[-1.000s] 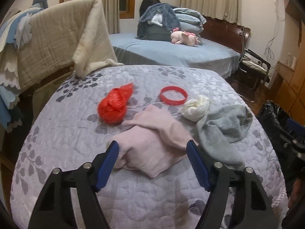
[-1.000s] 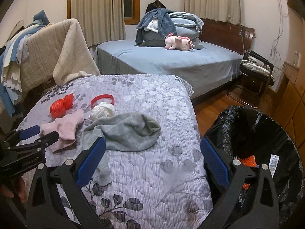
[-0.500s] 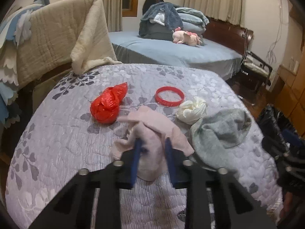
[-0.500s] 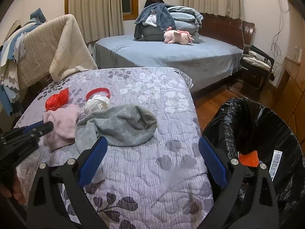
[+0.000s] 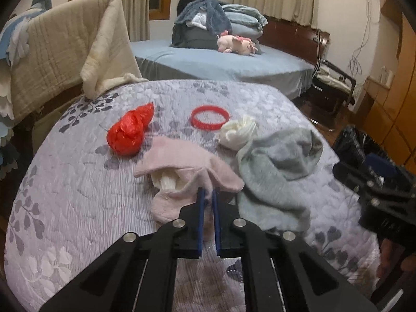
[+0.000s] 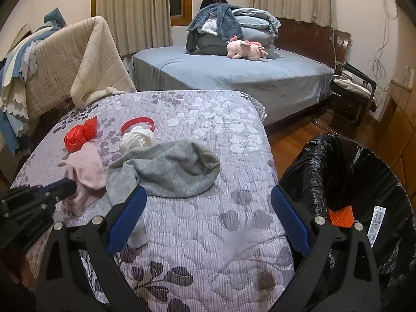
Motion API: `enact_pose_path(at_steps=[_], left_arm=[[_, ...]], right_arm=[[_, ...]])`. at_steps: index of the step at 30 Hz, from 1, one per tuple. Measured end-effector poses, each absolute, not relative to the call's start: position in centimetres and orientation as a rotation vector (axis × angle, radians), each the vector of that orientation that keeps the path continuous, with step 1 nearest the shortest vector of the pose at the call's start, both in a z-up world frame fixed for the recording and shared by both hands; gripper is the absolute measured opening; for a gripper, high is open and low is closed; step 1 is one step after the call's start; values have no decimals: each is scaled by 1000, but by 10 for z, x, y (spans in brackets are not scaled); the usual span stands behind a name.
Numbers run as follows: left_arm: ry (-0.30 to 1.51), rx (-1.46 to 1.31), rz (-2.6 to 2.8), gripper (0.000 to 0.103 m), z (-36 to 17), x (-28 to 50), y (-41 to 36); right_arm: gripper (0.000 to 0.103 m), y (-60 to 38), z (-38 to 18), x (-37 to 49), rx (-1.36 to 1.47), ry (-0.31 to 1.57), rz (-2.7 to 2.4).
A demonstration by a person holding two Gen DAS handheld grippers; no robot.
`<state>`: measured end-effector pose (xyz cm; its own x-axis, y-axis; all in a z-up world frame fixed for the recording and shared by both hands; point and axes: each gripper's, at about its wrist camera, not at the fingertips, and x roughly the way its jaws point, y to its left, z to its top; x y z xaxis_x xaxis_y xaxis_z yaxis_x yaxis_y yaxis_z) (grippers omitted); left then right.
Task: Collect trash
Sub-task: 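Grasp the grey cloth with the right tool while the left tool holds the pink cloth, then carry the pink and grey cloths over the bin and open both tools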
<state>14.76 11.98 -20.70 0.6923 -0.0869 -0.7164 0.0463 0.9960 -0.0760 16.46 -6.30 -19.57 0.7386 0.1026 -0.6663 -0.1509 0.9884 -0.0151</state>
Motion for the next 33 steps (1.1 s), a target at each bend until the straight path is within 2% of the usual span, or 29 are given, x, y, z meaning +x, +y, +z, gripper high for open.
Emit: enact_pose_path(at_steps=[5,9,13,20,23,24,25,26,27,28,33], left_arm=[[812,-53,-59,13,-213,153,122],[805,-81,-70,8,-212,151,131],[796,-97,-81,6,-208,147,137],[785,-96,-95,5,-202,145,138],[784,-84,-93,5,-202,145,136],[783,-84,-93,5,-202,145,136],[783,-82,-92,5,-202,144,136],[783,-82,-92,5,-202,145,136],[783,-81,-92,5,-202,144,136],[782,-79,-92,5,-202,144,135],[779,-79,-94,5,-199,144,135]], right_arm=[[94,-60,-198,164,-77,734,155],[93,-53,-204,164,-73,751,173],[77,-38,-213,166,-78,794,239],[63,-13,-227,167,-116,835,307],[51,-9,-233,170,-123,856,318],[44,-8,-233,171,-122,858,323],[31,-7,-234,171,-122,860,332],[26,-6,-234,171,-124,860,342],[12,-4,-234,170,-130,860,356],[6,-2,-233,169,-139,857,367],[5,-3,-221,163,-129,825,382]])
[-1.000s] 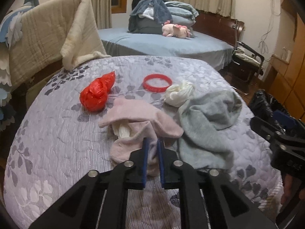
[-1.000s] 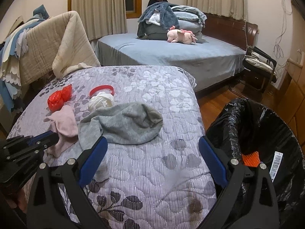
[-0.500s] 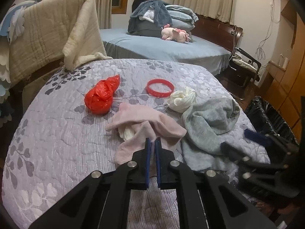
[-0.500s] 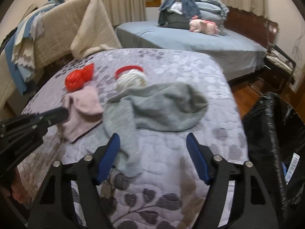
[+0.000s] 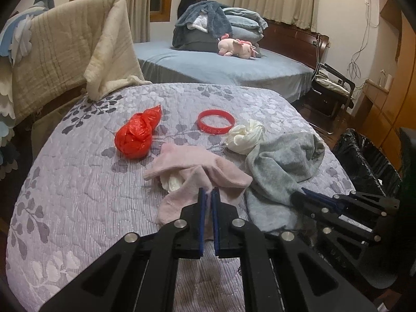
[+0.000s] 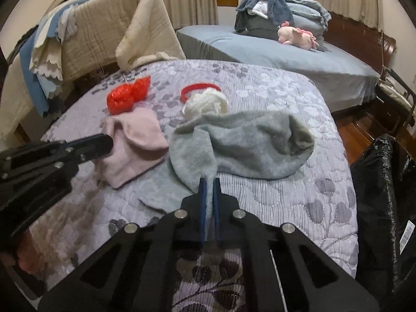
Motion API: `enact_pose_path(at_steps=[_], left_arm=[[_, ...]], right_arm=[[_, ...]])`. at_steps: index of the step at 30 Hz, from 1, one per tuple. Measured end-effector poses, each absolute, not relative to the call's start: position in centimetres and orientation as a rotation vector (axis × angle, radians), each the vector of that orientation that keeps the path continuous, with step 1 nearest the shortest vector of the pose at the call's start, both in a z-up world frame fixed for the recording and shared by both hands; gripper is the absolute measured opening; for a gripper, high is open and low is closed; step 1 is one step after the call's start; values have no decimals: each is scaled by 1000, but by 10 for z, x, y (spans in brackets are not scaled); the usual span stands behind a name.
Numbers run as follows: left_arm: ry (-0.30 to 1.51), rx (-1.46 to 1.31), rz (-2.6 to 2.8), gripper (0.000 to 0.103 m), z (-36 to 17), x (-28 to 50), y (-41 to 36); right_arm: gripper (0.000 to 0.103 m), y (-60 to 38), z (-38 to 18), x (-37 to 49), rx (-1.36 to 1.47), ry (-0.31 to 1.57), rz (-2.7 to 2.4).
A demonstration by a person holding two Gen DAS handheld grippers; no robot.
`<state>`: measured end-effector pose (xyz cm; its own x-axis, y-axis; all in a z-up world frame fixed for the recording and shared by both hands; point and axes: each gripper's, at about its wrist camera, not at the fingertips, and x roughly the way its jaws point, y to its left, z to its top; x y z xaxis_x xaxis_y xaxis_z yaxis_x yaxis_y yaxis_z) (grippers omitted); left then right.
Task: Collect trash
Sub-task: 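Carry the pink and grey cloths over the bin and open both tools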
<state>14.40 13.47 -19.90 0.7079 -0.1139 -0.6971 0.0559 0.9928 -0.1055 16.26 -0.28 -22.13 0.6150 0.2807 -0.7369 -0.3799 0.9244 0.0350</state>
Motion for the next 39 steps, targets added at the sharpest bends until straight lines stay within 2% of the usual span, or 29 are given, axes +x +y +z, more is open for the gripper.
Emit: enact_pose_path(at_steps=[21,28,39], left_arm=[[609,-111,-204,5,-110,138,104],[554,-113,-219,5,-86,137,102],[545,-82,-264,5,-76,142,68]], right_arm=[[4,-57,-99,160,-52,594,336],[4,-71,-82,159,-43,564,315],[4,-90,-69,155,-32,547,283]])
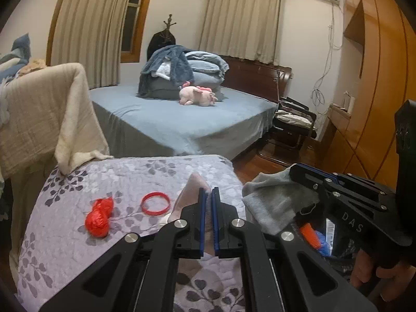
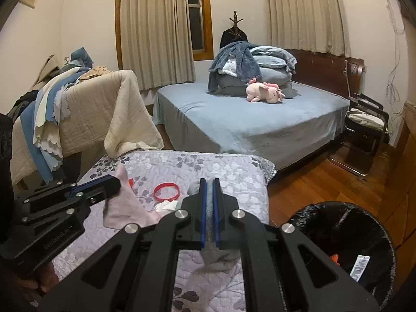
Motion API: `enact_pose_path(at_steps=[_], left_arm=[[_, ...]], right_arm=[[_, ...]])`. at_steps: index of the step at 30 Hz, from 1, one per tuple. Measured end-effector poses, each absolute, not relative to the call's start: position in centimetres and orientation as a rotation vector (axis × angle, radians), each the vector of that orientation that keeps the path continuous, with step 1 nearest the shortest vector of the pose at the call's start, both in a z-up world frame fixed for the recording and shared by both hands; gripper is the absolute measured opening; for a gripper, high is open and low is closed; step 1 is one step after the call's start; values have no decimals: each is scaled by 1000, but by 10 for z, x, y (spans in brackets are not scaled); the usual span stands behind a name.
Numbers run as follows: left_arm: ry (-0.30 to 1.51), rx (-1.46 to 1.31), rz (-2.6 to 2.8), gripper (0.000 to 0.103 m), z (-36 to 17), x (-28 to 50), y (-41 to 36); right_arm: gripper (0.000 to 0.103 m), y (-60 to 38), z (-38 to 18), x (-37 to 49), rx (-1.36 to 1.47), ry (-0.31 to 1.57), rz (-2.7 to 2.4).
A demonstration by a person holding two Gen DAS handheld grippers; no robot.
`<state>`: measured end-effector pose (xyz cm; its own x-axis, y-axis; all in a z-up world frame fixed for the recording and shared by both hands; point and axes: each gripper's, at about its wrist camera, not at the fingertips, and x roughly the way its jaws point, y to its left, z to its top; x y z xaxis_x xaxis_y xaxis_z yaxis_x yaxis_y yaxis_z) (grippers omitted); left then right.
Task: Collect trash
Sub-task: 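Carry the pink and grey cloths over the bin and open both tools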
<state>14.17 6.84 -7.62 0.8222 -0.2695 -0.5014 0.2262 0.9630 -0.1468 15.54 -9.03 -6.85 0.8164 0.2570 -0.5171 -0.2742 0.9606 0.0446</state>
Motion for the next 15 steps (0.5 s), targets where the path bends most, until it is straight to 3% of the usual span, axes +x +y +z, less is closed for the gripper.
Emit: enact_pose_path(at_steps=[15], left_arm=[[579,-88,-370,5,-77,149,24]], right_arm=[[4,-133,-46,140,-71,540,168]])
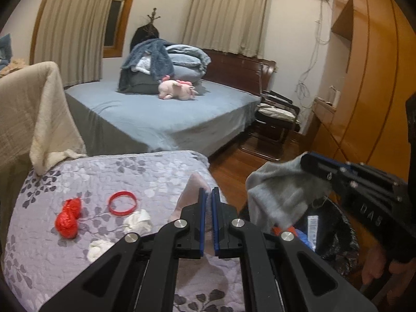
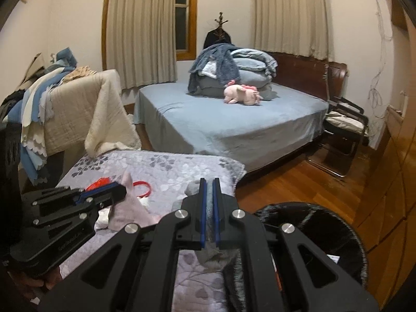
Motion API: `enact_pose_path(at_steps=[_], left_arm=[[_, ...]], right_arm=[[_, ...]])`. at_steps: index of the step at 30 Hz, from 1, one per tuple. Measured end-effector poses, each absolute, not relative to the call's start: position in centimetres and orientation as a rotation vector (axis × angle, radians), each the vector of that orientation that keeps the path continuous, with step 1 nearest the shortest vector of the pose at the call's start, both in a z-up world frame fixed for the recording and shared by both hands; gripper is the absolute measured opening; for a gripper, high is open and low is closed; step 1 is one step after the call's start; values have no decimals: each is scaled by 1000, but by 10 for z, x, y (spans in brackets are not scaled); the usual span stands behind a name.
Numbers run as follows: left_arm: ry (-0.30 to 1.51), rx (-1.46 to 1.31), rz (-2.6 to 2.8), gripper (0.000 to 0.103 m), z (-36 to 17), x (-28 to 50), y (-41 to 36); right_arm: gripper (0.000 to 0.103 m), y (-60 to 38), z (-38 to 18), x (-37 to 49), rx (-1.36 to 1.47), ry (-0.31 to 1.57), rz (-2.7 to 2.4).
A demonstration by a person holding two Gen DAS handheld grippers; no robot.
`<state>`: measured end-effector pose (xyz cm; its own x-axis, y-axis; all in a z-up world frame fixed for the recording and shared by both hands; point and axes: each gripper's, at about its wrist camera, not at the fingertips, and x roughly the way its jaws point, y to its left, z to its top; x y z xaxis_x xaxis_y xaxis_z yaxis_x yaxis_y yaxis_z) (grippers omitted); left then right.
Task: Collect trash
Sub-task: 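Carry the pink and grey cloths over the bin and open both tools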
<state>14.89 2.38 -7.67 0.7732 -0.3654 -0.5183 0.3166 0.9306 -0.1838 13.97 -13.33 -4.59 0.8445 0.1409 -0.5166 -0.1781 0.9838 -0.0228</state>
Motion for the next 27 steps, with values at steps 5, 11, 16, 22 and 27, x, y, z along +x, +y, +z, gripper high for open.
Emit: enact_pose_path(at_steps=[5,11,16,22,27], left_arm=[[595,-90,-442,5,-73,153,5],[587,-74,-511,5,-63,161,-30],[574,-56,-591,5,-58,167,-70],[555,-23,-681,5,-58,171,-129],[570,-2,-726,5,-69,177,-168]], right_arm=[[4,-163,-35,135,-60,514,108],[4,-206,-22,129,-63,478,34],[4,-246,-25,120,-45,475,-40],[4,-292,-43,115,-4,500,-129],[4,-323,-65,115,34,539,-184]])
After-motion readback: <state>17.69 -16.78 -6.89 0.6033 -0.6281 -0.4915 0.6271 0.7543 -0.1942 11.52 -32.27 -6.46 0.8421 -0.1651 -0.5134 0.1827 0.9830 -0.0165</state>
